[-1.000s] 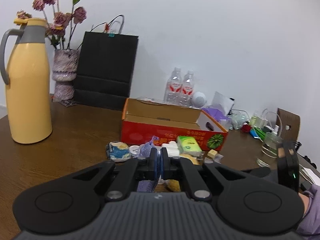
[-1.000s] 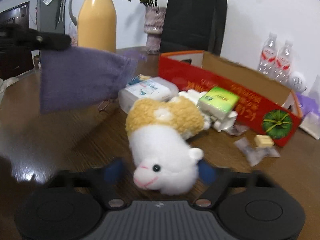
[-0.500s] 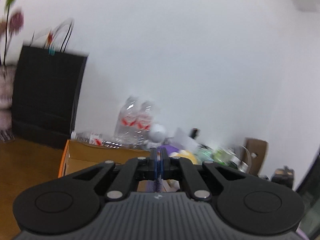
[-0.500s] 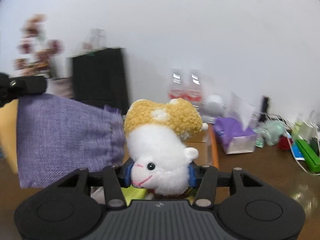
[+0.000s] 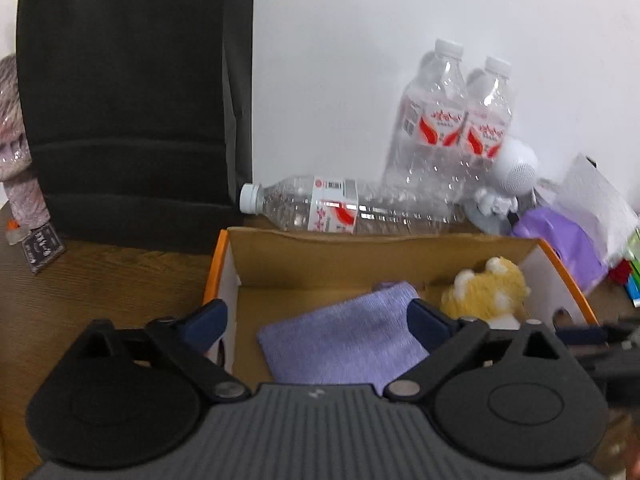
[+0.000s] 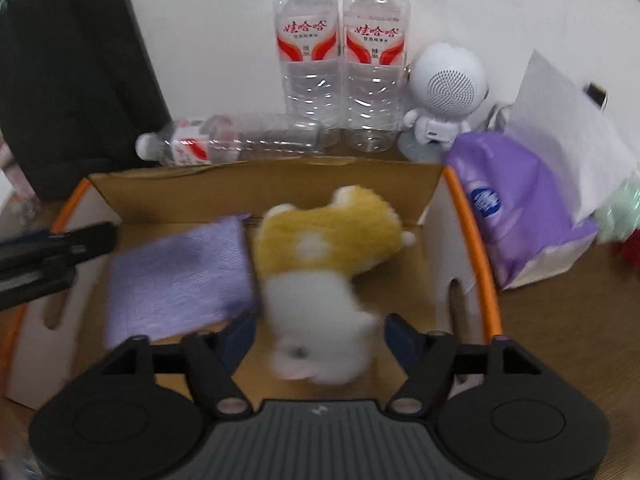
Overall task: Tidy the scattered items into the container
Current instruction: 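Carry both items over the red box and open both tools to drop them, then withdraw both tools from the box back toward the table items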
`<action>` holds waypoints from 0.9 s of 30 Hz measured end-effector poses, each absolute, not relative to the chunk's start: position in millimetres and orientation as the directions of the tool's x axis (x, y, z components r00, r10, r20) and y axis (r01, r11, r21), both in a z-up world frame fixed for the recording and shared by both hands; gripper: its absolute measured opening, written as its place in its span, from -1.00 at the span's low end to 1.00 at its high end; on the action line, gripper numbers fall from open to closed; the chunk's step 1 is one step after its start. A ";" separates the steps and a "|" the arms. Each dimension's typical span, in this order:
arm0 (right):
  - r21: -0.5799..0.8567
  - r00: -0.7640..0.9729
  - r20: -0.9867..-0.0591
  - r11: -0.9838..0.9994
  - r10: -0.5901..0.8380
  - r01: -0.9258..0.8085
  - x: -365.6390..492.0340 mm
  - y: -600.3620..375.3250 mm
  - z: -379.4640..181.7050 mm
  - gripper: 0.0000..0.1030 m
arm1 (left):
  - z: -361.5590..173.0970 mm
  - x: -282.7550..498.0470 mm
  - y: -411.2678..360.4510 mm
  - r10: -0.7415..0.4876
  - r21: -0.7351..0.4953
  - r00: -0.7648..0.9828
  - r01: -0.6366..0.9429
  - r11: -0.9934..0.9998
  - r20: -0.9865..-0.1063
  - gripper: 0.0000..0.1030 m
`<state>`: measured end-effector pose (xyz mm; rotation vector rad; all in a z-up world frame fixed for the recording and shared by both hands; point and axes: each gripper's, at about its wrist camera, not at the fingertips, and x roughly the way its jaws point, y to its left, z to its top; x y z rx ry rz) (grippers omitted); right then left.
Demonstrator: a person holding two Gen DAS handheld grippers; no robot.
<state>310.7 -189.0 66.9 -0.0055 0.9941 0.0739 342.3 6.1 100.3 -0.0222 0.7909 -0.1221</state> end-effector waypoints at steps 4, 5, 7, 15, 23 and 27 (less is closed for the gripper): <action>0.082 0.513 -0.852 0.995 0.100 -0.058 306.6 -199.5 86.5 0.75 | 123.6 331.8 0.0 -0.075 -0.002 0.638 0.115 0.993 -0.766 0.99; 0.097 0.493 -0.863 0.994 0.112 -0.056 304.8 -204.6 89.6 0.76 | 126.3 326.6 -1.0 -0.069 0.011 0.627 0.122 0.992 -0.776 0.99; 0.116 0.414 -0.900 0.991 0.134 -0.068 299.1 -209.3 92.0 0.77 | 127.9 310.7 -1.6 -0.087 0.006 0.623 0.146 0.989 -0.777 1.00; 0.157 0.294 -0.938 0.982 0.181 -0.105 247.1 -208.7 100.5 0.76 | 124.9 257.7 0.8 -0.108 -0.031 0.471 0.168 0.985 -0.875 1.00; 0.058 0.566 -0.812 0.984 0.145 -0.169 144.1 -199.3 169.3 0.77 | 177.0 116.6 10.1 -0.122 -0.010 0.753 0.151 0.989 -0.647 1.00; -0.027 0.880 -0.455 0.985 0.139 -0.169 24.4 -205.5 146.5 1.00 | 131.6 -1.9 17.4 -0.053 -0.076 0.949 0.031 0.997 -0.310 1.00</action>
